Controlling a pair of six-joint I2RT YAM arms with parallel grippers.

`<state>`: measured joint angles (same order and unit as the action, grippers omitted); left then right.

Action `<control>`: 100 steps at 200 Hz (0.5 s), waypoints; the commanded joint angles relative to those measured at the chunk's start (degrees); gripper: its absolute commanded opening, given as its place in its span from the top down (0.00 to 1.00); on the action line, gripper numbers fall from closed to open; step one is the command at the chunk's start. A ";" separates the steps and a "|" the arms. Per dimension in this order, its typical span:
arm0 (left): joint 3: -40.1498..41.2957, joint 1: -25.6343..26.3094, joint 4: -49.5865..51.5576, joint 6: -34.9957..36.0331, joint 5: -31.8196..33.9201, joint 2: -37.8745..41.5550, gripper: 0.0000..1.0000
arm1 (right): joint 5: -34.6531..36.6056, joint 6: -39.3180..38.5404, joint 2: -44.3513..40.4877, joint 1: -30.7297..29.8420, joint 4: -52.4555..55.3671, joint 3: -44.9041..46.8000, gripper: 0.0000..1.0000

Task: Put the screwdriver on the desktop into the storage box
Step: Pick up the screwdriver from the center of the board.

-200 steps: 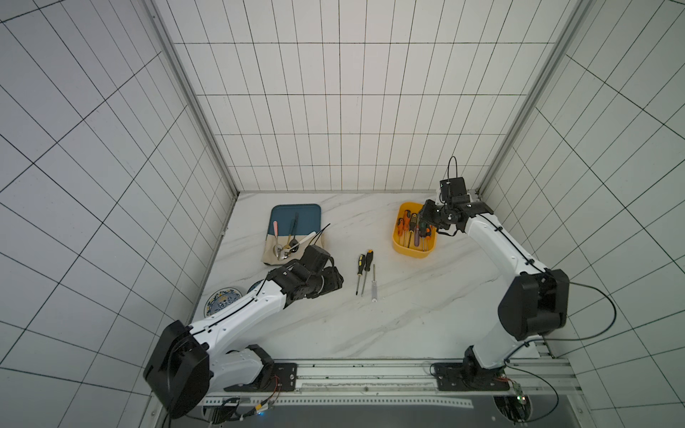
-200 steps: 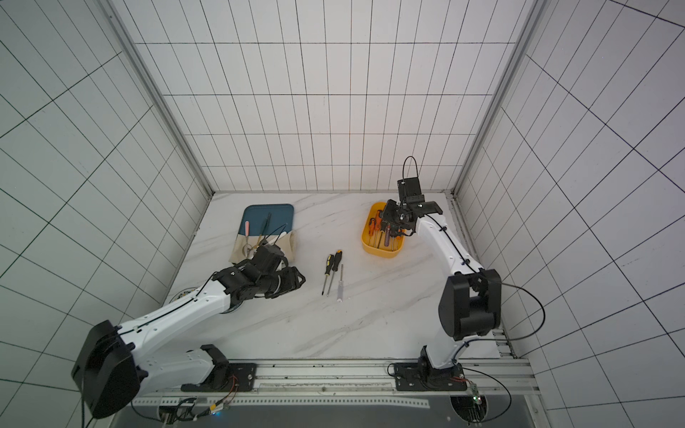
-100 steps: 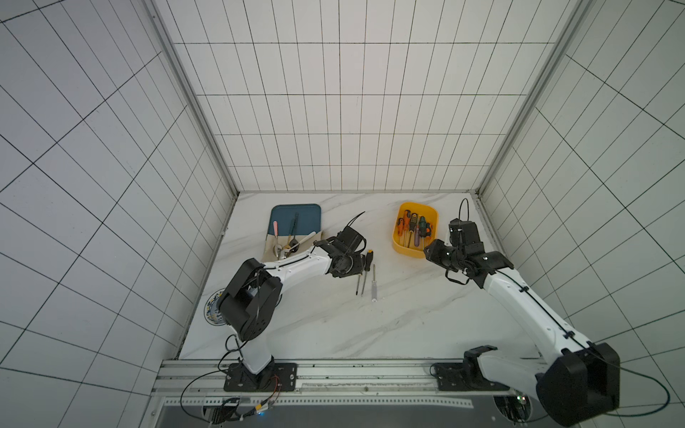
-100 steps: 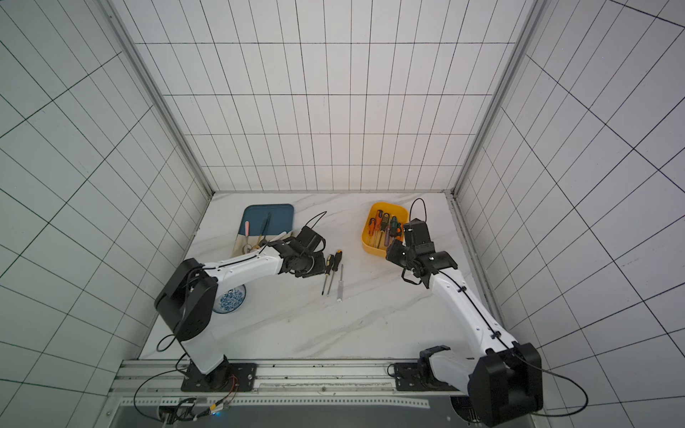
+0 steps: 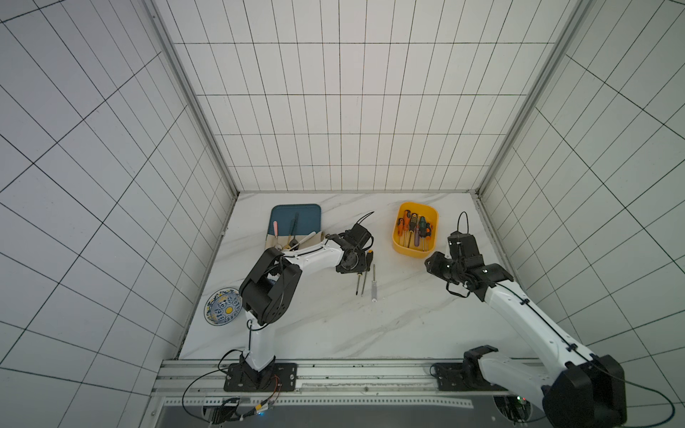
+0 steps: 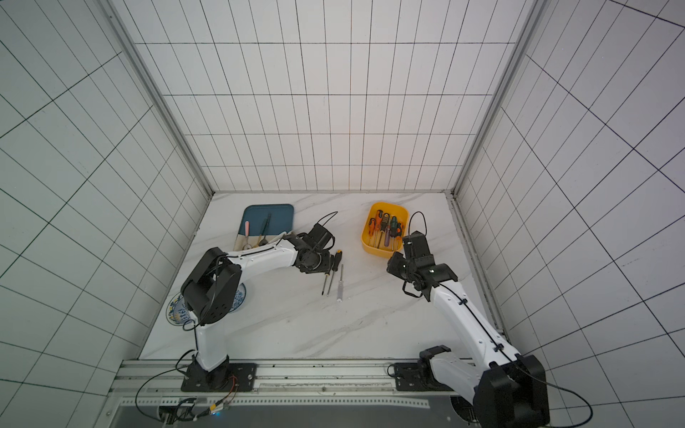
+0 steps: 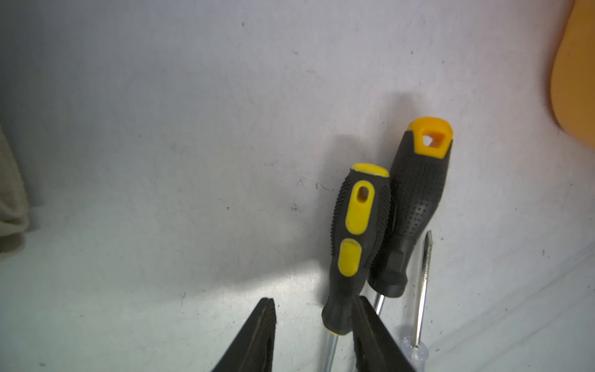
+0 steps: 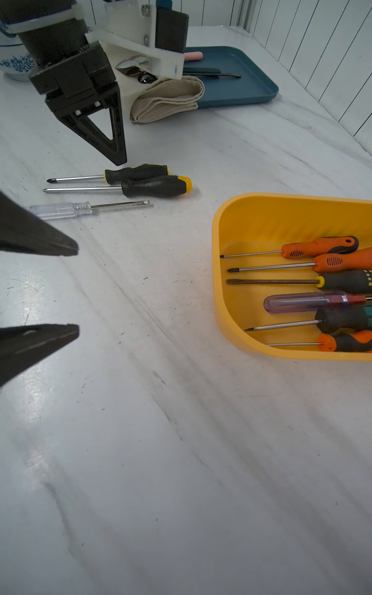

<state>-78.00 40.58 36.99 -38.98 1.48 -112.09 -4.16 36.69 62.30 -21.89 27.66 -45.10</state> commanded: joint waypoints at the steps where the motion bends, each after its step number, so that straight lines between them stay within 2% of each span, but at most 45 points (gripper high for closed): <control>1: -2.06 1.03 0.86 2.11 1.90 -1.87 0.56 | 0.95 0.07 0.25 -0.43 -0.37 1.57 0.61; 51: -4.03 1.94 2.29 2.57 2.82 -4.15 0.57 | 0.65 0.43 0.26 -0.52 -0.51 1.77 0.61; 100: -5.75 3.81 4.38 4.00 6.69 -6.47 0.62 | 0.78 0.86 0.47 -0.52 -0.50 1.89 0.61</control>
<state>-82.50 43.51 40.14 -36.38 5.41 -116.60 -4.10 36.97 62.41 -21.89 27.59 -44.62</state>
